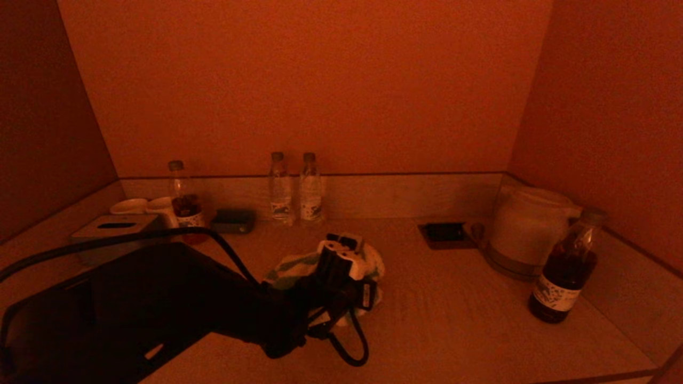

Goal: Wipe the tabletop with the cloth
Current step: Sweep the stains on the table

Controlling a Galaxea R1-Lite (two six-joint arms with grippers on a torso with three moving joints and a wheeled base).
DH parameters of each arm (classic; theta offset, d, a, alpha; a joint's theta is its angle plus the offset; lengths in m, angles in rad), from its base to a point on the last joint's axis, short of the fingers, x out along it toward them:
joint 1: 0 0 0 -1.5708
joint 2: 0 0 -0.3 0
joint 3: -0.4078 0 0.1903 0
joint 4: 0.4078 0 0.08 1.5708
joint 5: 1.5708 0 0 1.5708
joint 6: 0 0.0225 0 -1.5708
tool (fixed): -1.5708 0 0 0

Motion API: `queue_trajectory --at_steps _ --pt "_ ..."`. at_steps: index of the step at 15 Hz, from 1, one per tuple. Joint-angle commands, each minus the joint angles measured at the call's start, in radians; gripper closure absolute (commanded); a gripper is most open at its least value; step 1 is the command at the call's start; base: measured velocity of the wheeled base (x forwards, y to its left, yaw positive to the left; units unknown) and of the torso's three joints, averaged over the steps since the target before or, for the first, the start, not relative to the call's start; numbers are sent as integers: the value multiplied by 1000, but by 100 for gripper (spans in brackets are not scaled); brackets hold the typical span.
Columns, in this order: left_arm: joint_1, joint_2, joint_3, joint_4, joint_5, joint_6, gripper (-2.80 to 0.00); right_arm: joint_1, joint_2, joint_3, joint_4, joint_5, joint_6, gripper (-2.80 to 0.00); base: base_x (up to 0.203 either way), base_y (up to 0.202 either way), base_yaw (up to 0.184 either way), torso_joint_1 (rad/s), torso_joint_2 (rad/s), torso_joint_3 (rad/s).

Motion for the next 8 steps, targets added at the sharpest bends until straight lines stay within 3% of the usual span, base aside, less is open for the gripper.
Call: queue_trajectory --at_steps 1,8 --pt "-58 50 -73 0 2 5 0 0 1 0 0 0 0 0 0 0 0 0 0 0" --pt "-115 82 -189 55 1 17 0 0 1 0 0 0 0 0 0 0 0 0 0 0"
